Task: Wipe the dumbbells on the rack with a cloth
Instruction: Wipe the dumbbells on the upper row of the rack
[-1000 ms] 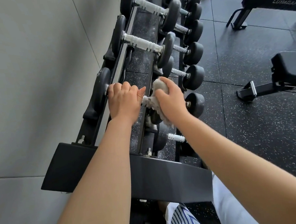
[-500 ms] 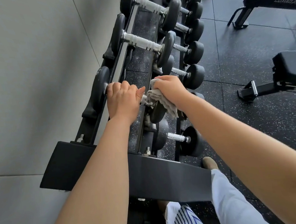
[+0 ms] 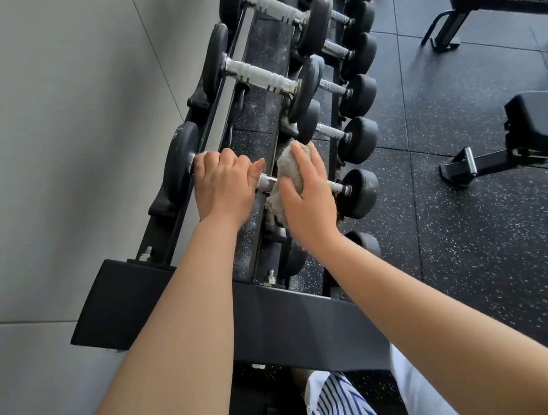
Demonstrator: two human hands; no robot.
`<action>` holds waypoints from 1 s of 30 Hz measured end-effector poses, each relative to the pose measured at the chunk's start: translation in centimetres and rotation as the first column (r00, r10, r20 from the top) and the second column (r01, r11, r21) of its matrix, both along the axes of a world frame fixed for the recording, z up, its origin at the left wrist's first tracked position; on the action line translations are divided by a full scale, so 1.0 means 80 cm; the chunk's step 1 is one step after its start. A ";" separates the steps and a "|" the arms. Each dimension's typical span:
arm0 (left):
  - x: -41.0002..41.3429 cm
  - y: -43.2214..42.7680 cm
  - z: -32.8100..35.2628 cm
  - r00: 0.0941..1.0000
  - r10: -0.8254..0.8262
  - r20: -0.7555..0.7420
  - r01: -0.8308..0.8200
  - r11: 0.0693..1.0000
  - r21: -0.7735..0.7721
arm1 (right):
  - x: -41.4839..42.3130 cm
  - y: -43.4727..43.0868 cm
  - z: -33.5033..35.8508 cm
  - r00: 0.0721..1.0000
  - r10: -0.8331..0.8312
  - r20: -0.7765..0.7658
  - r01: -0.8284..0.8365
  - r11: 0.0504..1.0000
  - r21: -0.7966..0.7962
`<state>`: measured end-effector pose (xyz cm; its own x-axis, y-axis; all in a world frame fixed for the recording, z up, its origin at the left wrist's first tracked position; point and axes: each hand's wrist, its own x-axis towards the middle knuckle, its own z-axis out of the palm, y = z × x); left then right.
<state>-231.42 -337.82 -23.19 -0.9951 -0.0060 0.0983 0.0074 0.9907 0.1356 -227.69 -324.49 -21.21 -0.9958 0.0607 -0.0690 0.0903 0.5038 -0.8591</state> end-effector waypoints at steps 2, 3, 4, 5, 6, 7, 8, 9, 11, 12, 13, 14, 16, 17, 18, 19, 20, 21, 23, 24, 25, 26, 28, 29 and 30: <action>0.000 0.001 0.000 1.000 0.002 0.005 -0.002 1.000 -0.005 | -0.013 0.005 0.012 0.999 0.031 0.040 -0.033 0.998 0.049; 0.000 0.001 -0.001 1.000 0.004 0.003 -0.004 1.000 -0.005 | -0.025 0.007 0.017 0.996 0.041 0.076 -0.044 0.998 0.047; 0.000 0.001 -0.001 1.000 0.006 -0.002 -0.006 1.000 -0.005 | -0.037 0.008 0.022 0.992 0.055 0.112 -0.058 0.998 0.028; 0.000 0.001 -0.001 1.000 0.005 -0.005 -0.005 1.000 -0.005 | -0.049 0.009 0.025 0.986 0.061 0.153 -0.063 0.998 0.009; 0.000 0.001 -0.001 1.000 0.004 -0.005 -0.004 1.000 -0.005 | -0.058 0.010 0.027 0.978 0.067 0.197 -0.066 0.998 -0.013; 0.000 0.001 0.000 1.000 0.005 -0.001 -0.005 1.000 -0.005 | -0.065 0.011 0.030 0.969 0.075 0.236 -0.067 0.997 -0.040; 0.000 0.001 0.000 1.000 0.006 0.001 -0.006 1.000 -0.005 | -0.071 0.012 0.031 0.958 0.074 0.277 -0.059 0.996 -0.062; 0.000 0.001 0.000 1.000 0.005 -0.001 -0.005 1.000 -0.003 | -0.075 0.013 0.031 0.949 0.072 0.306 -0.052 0.996 -0.074; -0.001 0.001 0.001 1.000 0.004 0.002 -0.004 1.000 0.001 | -0.076 0.014 0.031 0.948 0.077 0.308 -0.052 0.995 -0.089; -0.001 0.001 0.001 1.000 0.005 0.006 -0.005 1.000 0.001 | -0.074 0.013 0.031 0.951 0.082 0.299 -0.056 0.994 -0.097; 0.000 0.002 0.001 1.000 0.007 0.008 -0.007 1.000 0.001 | -0.070 0.012 0.033 0.953 0.083 0.292 -0.053 0.992 -0.111; 0.000 0.002 0.001 1.000 0.008 0.006 -0.008 1.000 0.001 | -0.066 0.011 0.032 0.956 0.073 0.285 -0.041 0.992 -0.116; 0.000 0.002 0.001 1.000 0.011 0.009 -0.011 1.000 0.003 | -0.057 0.008 0.030 0.971 0.037 0.237 -0.019 0.997 -0.078; -0.001 0.002 0.001 1.000 0.013 0.015 -0.013 1.000 0.001 | -0.051 0.006 0.027 0.980 0.025 0.198 -0.016 0.999 -0.047; -0.001 0.002 0.000 1.000 0.014 0.017 -0.014 1.000 0.000 | -0.043 0.005 0.024 0.988 0.020 0.152 -0.017 1.000 -0.022; -0.002 0.002 0.000 1.000 0.015 0.017 -0.015 1.000 0.000 | -0.033 0.004 0.020 0.994 0.019 0.107 -0.018 1.000 -0.008; -0.002 0.002 0.000 1.000 0.015 0.016 -0.015 1.000 0.000 | -0.023 0.003 0.017 0.998 0.015 0.067 -0.015 1.000 0.001; -0.002 0.002 0.000 1.000 0.015 0.015 -0.015 1.000 -0.002 | -0.013 0.001 0.012 1.000 0.004 0.027 -0.005 1.000 0.009; -0.002 0.003 0.000 1.000 0.015 0.011 -0.015 1.000 -0.007 | 0.005 -0.002 -0.001 0.998 -0.008 -0.062 0.011 0.999 0.050; -0.002 0.003 0.000 1.000 0.016 0.007 -0.016 1.000 -0.007 | 0.013 -0.003 -0.007 0.994 -0.001 -0.107 0.010 0.996 0.085; -0.001 0.003 -0.001 1.000 0.016 0.003 -0.016 1.000 -0.008 | 0.019 -0.004 -0.011 0.990 0.012 -0.140 0.003 0.995 0.104; -0.001 0.003 0.000 1.000 0.018 0.002 -0.018 1.000 -0.009 | 0.022 -0.004 -0.015 0.989 0.028 -0.148 -0.014 0.996 0.094; -0.001 0.004 0.001 1.000 0.024 0.006 -0.024 1.000 0.009 | 0.023 -0.001 -0.018 0.989 0.062 -0.135 -0.061 0.998 0.013; -0.001 0.006 0.003 0.999 0.029 0.013 -0.029 0.999 0.024 | 0.022 0.003 -0.018 0.988 0.079 -0.136 -0.084 0.996 -0.032; -0.001 0.006 0.004 0.999 0.034 0.027 -0.035 0.999 0.039 | 0.020 0.009 -0.016 0.986 0.096 -0.136 -0.106 0.992 -0.068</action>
<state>-231.52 -337.30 -22.86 -0.9965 -0.0442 0.0708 -0.0312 0.9842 0.1743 -226.06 -323.78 -22.51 -0.9972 -0.0411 0.0631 -0.0747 0.4386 -0.8956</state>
